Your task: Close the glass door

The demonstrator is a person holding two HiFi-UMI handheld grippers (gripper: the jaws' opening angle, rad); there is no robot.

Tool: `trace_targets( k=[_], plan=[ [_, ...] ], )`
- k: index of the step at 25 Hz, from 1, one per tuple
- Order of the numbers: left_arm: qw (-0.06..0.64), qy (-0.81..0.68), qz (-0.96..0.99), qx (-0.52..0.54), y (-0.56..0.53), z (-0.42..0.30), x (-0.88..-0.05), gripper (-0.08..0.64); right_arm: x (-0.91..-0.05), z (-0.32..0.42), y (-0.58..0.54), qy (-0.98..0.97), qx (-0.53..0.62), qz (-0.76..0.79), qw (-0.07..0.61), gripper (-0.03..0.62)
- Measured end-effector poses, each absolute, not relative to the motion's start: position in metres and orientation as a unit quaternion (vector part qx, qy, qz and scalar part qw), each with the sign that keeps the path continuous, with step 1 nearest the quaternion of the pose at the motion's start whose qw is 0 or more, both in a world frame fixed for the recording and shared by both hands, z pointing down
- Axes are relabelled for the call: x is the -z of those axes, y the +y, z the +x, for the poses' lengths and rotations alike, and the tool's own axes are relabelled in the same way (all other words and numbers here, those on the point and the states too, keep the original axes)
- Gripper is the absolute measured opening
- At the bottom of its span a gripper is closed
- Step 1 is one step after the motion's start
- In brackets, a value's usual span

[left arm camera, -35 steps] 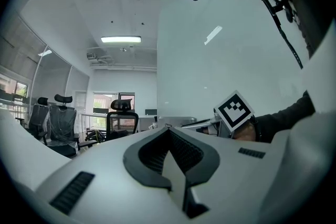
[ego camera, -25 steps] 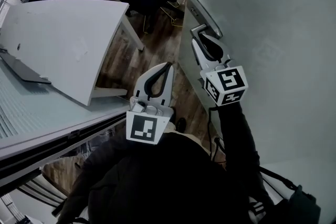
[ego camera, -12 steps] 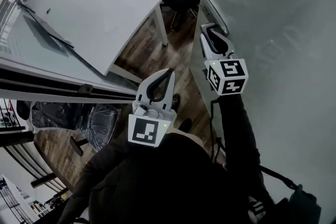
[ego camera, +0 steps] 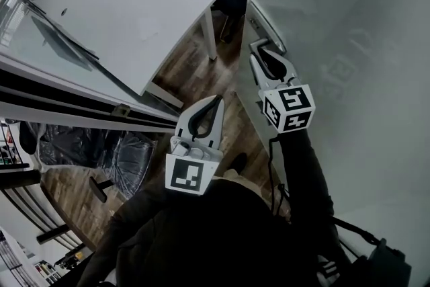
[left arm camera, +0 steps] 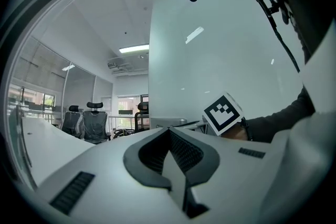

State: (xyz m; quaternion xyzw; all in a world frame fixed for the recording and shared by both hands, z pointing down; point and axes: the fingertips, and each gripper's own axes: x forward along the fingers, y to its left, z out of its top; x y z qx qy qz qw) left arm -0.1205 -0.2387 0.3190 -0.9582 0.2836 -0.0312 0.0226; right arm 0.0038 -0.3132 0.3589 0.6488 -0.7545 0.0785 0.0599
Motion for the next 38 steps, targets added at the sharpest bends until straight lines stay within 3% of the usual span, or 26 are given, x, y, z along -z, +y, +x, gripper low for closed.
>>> trace_targets(
  k=[13,38],
  plan=[
    [0.01,0.25,-0.968,0.033,-0.254,-0.202,-0.335,-0.003,-0.365,-0.085,-0.302,-0.791,-0.077,0.606,0.049,0.069],
    [0.005,0.311,-0.95,0.023,-0.202,-0.284,-0.331,-0.003,-0.371,-0.243,-0.246,-0.851,-0.077,0.514,0.069,0.069]
  ],
)
